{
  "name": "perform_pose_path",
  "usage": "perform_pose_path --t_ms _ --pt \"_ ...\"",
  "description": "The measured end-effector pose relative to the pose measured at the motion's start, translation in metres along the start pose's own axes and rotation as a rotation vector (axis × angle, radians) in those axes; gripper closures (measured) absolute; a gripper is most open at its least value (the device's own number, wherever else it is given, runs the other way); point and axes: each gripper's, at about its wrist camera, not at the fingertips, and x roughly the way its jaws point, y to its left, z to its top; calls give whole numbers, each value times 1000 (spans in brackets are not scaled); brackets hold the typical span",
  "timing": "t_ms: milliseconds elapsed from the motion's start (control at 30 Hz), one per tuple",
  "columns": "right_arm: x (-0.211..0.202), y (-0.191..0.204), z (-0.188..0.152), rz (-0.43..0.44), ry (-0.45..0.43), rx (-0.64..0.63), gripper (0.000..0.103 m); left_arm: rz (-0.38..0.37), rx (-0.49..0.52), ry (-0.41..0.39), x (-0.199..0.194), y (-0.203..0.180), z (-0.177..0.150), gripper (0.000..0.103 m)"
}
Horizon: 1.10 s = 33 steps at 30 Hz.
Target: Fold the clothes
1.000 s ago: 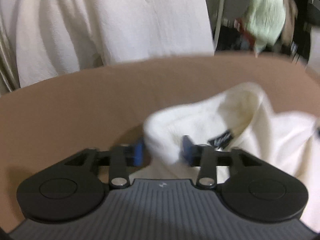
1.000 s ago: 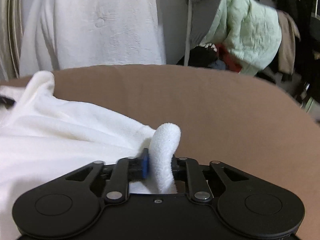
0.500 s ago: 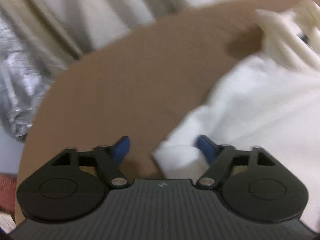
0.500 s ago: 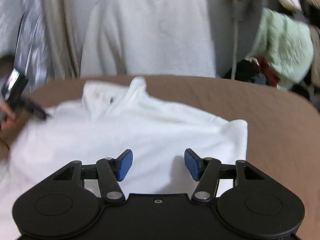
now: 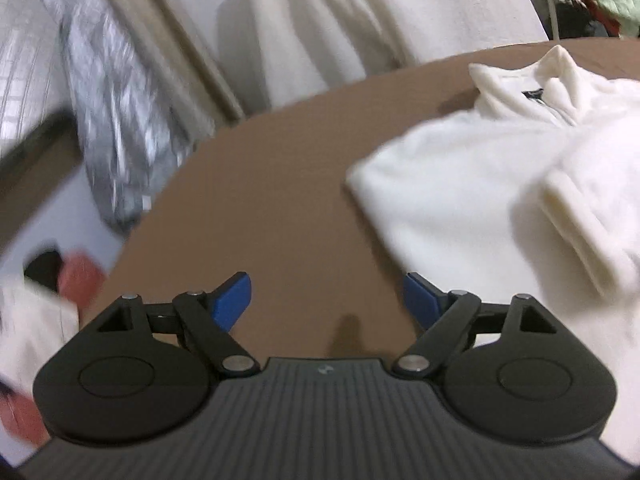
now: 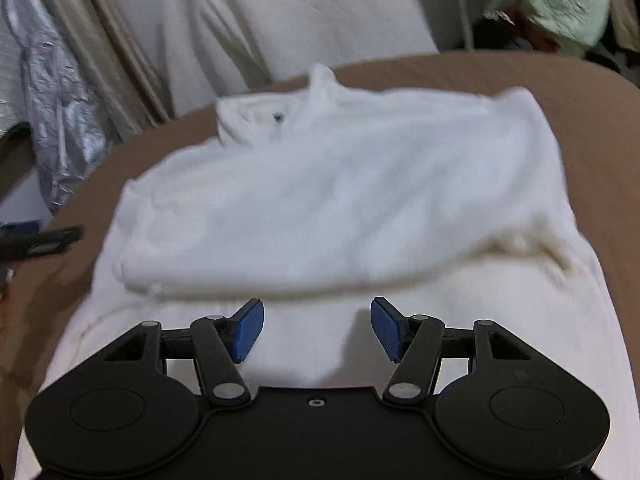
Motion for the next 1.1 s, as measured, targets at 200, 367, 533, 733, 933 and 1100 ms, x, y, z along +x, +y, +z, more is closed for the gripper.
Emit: perform_pose_path --t_ms 200,367,533,733,933,1100 --pt "-45 7 -39 -53 51 -95 38 -124 -158 145 -30 35 -48 20" --pt "-88 12 -69 -90 50 -163 38 -223 -219 200 -51 40 -90 19" --pt "-107 7 -95 -90 86 -156 38 -195 -136 251 -53 36 -125 16" --pt "-135 -2 -112 -140 107 -173 38 -231 -204 279 -64 42 -140 13" --pt "-164 -9 -116 -159 95 -181 38 -251 -217 294 -78 45 -152 13" --pt "-187 -14 -118 -175 84 -189 38 -256 -224 315 -86 42 -165 9"
